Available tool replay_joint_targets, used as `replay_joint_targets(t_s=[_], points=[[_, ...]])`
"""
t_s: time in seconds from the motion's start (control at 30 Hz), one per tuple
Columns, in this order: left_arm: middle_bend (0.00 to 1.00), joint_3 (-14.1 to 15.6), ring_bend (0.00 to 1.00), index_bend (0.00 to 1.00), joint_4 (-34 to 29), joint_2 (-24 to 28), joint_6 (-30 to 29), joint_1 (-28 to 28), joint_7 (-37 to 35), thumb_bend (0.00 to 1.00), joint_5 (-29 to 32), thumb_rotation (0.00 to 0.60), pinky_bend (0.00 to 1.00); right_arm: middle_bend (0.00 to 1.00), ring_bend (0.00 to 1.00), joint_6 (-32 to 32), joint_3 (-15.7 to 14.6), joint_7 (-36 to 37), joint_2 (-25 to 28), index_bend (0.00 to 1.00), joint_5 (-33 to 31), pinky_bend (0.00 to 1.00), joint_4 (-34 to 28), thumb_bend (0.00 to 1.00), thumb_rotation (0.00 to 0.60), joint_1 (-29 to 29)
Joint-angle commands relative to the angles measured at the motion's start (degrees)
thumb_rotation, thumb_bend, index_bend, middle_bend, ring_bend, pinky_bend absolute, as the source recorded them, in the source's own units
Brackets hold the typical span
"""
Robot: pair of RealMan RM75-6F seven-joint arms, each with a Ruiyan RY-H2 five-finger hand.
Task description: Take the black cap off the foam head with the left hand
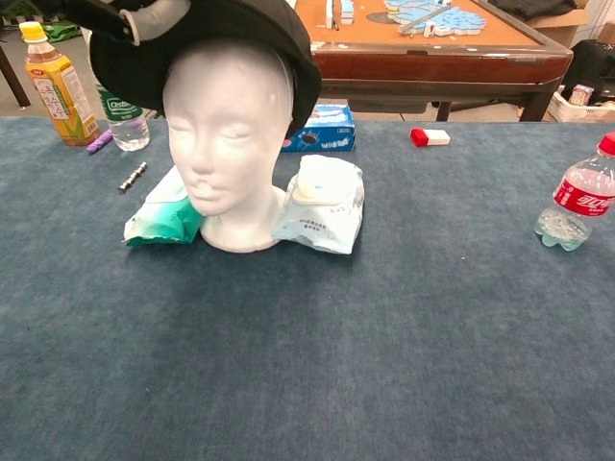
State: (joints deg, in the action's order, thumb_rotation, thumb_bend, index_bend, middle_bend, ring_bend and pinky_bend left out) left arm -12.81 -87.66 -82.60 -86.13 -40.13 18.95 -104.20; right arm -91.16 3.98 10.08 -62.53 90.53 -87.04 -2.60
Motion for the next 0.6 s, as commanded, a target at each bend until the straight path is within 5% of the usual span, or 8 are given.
replay_joint_targets(t_s=[0.03,0.6], points=[[0.91,-1.14,0.74,0.59,-0.33,0.45,1.51,-1.04,0.98,0.60,1.02,0.600,0.79,0.23,0.13,0.00,0.00,0.06,0.03,0.21,0.02,0.32,0.00,0.13,0.600,-0.01],[0.91,-5.52,0.74,0.60,1.58,0.46,4.74,-4.93,2.52,0.60,5.26,0.600,0.79,0.23,0.13,0.42,0.07,0.50,0.18,0.21,-0.29,0.32,0.15,0.13,0.600,-0.17]])
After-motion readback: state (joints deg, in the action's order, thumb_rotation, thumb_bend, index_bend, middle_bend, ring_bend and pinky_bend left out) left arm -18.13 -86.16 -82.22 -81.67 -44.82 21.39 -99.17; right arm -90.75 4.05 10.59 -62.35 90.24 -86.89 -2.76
